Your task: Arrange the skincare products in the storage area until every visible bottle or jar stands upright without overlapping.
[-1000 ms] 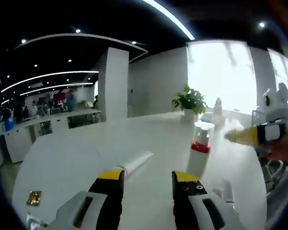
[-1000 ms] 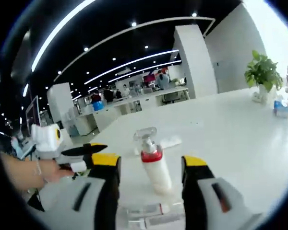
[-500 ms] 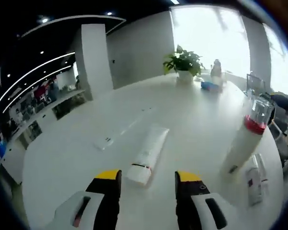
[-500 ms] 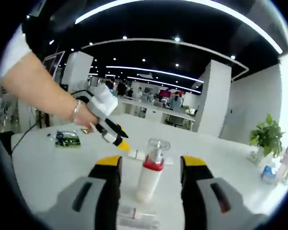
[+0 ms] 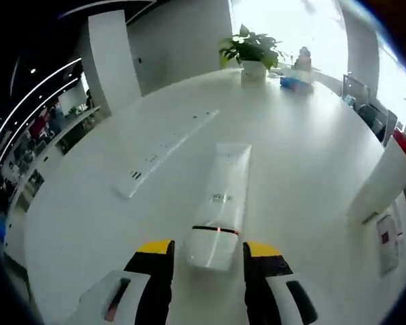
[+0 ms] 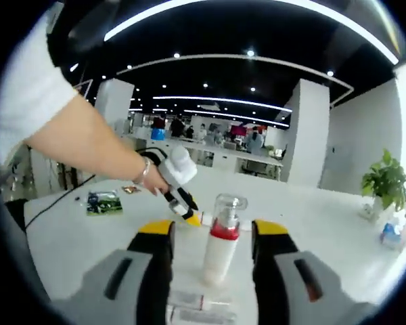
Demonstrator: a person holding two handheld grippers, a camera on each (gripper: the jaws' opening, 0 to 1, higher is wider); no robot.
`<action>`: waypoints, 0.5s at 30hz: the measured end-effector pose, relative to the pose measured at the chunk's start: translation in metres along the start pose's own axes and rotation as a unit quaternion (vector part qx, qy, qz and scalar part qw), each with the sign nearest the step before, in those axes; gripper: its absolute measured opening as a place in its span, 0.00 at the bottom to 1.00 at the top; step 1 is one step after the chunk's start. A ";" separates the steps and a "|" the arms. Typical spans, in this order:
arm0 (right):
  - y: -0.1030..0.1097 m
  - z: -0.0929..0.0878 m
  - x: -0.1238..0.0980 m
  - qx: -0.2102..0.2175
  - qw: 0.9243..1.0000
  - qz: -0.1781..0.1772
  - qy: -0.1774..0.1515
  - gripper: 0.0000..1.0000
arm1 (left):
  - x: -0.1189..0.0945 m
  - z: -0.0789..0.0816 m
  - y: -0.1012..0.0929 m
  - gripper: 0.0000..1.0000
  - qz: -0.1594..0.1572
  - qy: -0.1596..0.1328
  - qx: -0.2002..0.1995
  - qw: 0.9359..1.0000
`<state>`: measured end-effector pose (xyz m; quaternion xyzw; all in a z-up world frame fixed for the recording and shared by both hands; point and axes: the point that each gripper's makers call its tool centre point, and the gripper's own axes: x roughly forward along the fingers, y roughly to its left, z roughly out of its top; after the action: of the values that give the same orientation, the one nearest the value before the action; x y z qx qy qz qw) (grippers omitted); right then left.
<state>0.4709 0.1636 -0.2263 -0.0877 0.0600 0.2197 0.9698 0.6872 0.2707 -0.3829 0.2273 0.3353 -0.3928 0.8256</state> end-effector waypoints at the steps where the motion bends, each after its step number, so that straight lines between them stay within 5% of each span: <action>1: 0.000 0.000 0.001 -0.009 1.000 -0.003 -0.001 0.46 | 0.001 -0.001 0.000 0.37 0.000 0.002 0.001 1.000; 6: -0.002 -0.003 0.002 -0.016 1.000 -0.007 0.004 0.43 | 0.000 -0.001 -0.002 0.31 -0.003 0.004 -0.006 1.000; 15: 0.001 -0.004 0.002 -0.039 0.999 -0.003 0.011 0.42 | -0.015 -0.027 -0.022 0.28 -0.006 0.070 -0.007 0.998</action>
<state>0.4722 0.1645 -0.2311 -0.1282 0.0614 0.2180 0.9655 0.6522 0.2825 -0.3920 0.2466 0.3963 -0.3790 0.7991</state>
